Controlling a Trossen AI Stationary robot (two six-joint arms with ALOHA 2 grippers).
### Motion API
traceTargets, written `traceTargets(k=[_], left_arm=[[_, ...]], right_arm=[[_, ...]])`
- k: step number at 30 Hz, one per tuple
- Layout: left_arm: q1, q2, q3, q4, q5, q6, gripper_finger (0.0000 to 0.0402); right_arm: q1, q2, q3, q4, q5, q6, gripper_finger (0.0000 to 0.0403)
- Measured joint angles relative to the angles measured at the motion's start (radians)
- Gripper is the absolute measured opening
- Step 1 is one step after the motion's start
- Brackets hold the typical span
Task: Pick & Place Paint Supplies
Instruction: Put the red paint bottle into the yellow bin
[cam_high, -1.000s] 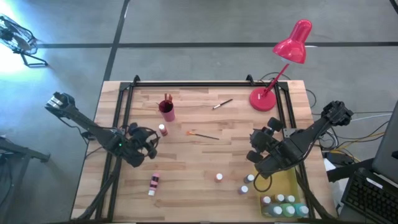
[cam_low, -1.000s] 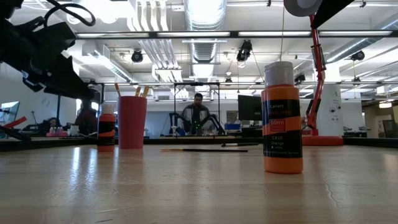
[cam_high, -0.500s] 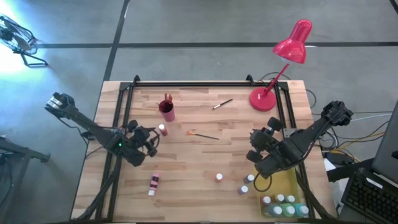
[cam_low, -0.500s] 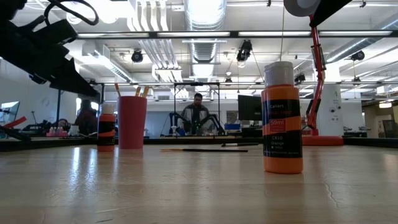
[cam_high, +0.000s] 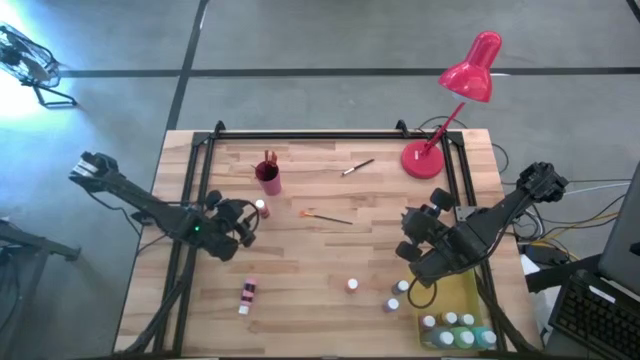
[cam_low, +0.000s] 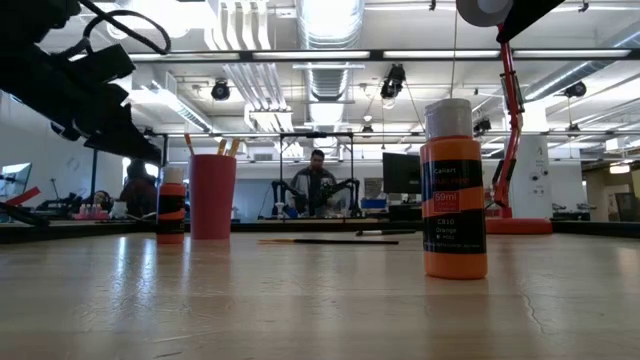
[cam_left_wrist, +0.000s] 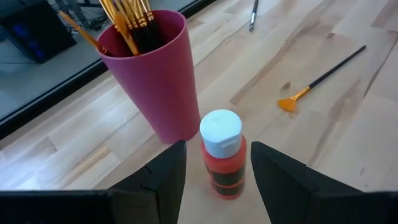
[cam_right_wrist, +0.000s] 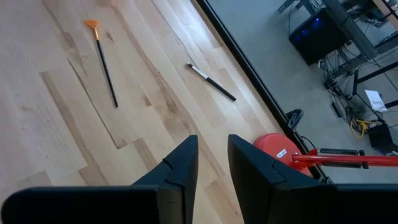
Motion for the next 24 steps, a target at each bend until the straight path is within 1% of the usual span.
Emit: traceTargets(k=[7, 14, 24], left_arm=[[0.018, 0.029, 0.0, 0.014, 0.002, 0.001, 0.0186], [0.034, 0.077, 0.0, 0.055, 0.006, 0.006, 0.0186], [0.067, 0.14, 0.0, 0.095, 0.012, 0.007, 0.0186]], right_arm=[[0.0, 0.0, 0.0, 0.003, 0.0, 0.0, 0.0105], [0.0, 0.0, 0.0, 0.007, 0.0, 0.0, 0.0114], [0.0, 0.0, 0.0, 0.01, 0.0, 0.0, 0.0087]])
